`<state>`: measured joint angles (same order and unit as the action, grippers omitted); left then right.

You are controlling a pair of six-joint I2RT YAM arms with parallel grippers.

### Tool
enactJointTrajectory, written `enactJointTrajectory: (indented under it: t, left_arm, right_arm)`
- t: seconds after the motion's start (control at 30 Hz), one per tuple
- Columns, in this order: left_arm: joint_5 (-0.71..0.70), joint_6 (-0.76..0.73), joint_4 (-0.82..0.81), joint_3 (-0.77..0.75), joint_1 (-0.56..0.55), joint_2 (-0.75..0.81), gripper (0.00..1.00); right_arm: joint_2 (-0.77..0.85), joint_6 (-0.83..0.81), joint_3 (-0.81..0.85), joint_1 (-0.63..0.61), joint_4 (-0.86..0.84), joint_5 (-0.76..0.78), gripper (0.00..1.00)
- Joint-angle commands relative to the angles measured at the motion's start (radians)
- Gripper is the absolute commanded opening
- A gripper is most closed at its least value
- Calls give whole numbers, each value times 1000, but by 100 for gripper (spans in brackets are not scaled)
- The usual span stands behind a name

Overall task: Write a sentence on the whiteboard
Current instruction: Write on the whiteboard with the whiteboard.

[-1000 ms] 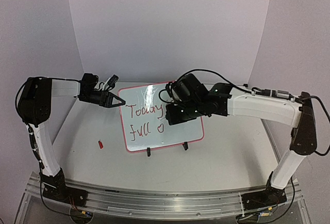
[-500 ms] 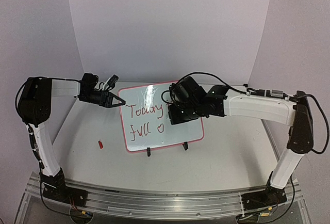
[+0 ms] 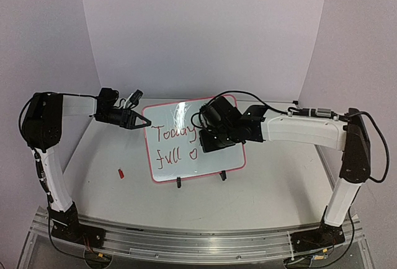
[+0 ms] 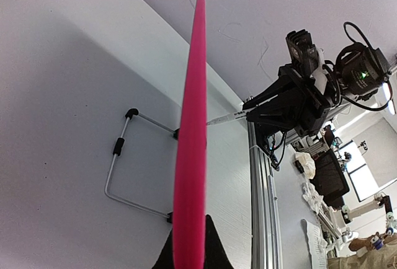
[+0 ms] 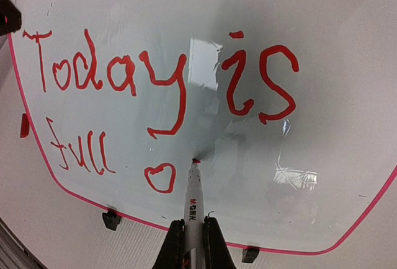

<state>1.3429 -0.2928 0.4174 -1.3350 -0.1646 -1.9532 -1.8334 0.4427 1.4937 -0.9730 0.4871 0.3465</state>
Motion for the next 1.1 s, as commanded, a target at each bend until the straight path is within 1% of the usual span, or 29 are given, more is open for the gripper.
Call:
enactJointTrajectory:
  t: [0.0, 0.23, 0.53, 1.07]
  left_arm:
    - [-97, -89, 7, -1, -32, -36, 0]
    - [-99, -89, 9, -1, -32, -34, 0]
    - [-99, -89, 9, 0, -32, -29, 0]
    - [-100, -88, 8, 2, -32, -25, 0]
  right_arm:
    - [-25, -5, 49, 3, -16, 26, 0]
    - [-34, -3, 43, 3, -11, -6, 0]
    - [-28, 26, 14, 3, 48, -27, 0]
    - [-20, 75, -42, 0, 74, -84, 0]
